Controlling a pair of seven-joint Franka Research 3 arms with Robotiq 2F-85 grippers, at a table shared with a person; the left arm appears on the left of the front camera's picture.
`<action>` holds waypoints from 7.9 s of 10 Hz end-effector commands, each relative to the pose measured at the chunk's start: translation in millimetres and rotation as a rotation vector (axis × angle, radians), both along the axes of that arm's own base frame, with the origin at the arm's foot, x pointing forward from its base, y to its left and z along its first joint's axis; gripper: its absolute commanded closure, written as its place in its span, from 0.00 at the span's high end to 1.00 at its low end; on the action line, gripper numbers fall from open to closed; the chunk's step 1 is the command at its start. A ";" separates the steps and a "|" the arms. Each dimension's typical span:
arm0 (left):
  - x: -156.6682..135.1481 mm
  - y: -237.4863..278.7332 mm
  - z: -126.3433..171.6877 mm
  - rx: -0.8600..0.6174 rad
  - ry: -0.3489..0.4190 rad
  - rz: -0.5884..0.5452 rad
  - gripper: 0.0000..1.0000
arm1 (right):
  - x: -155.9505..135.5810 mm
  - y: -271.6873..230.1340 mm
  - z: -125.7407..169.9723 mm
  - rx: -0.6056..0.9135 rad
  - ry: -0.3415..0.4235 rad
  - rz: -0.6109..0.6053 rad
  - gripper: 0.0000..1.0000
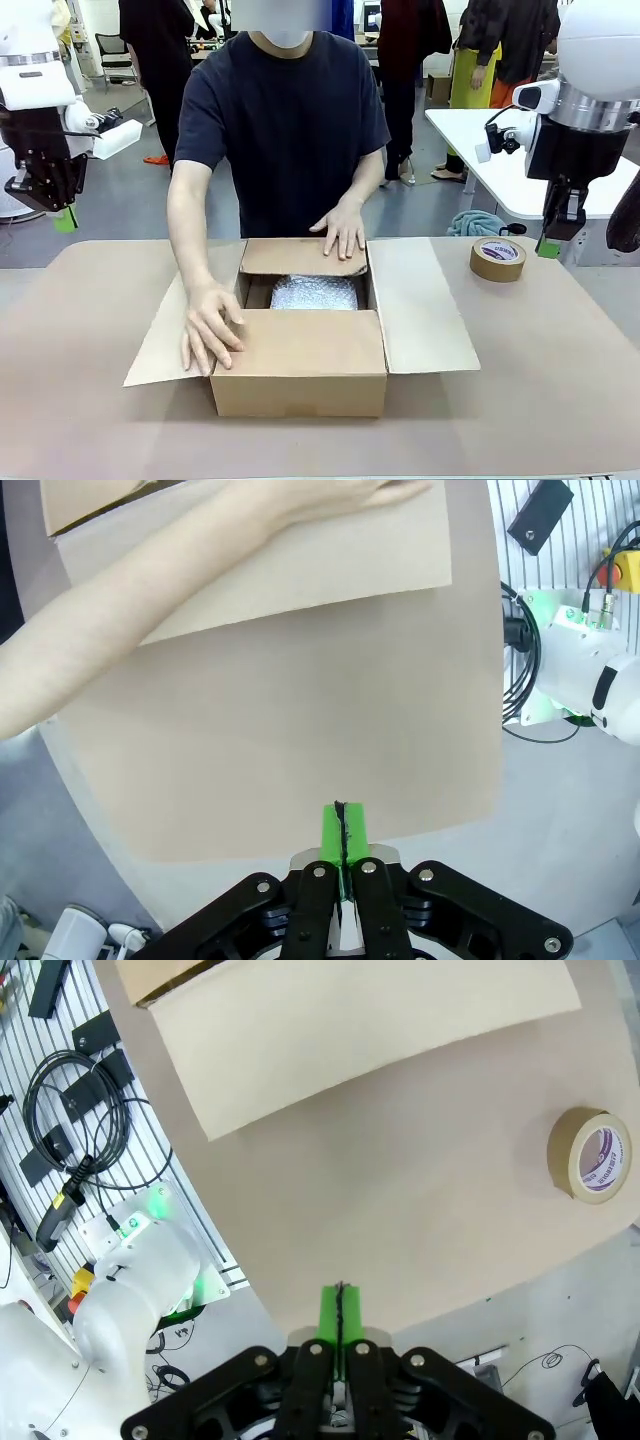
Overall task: Wrap the clocks to prevent damage.
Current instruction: Once the human has placed the objects inside and stepped back, release both hands from the side flaps of the Package Box, then push the right (or left) flap of the Package Box to close it.
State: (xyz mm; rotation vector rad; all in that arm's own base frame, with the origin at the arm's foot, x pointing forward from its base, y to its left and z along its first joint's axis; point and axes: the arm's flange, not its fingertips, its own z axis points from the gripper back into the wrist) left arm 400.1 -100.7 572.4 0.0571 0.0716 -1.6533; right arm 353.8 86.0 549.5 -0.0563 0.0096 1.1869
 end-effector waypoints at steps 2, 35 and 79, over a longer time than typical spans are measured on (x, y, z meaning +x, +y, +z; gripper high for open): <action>0.4 1.3 4.8 0.000 0.006 0.001 0.00 | 0.6 1.2 -1.8 -0.002 0.006 0.003 0.01; 41.9 131.9 -149.4 -0.757 0.035 0.063 0.00 | 0.6 1.2 -1.8 -0.002 0.006 0.003 0.01; 73.9 -72.2 -262.8 -1.217 -0.041 -0.019 0.00 | 0.6 1.2 -1.8 -0.002 0.006 0.003 0.01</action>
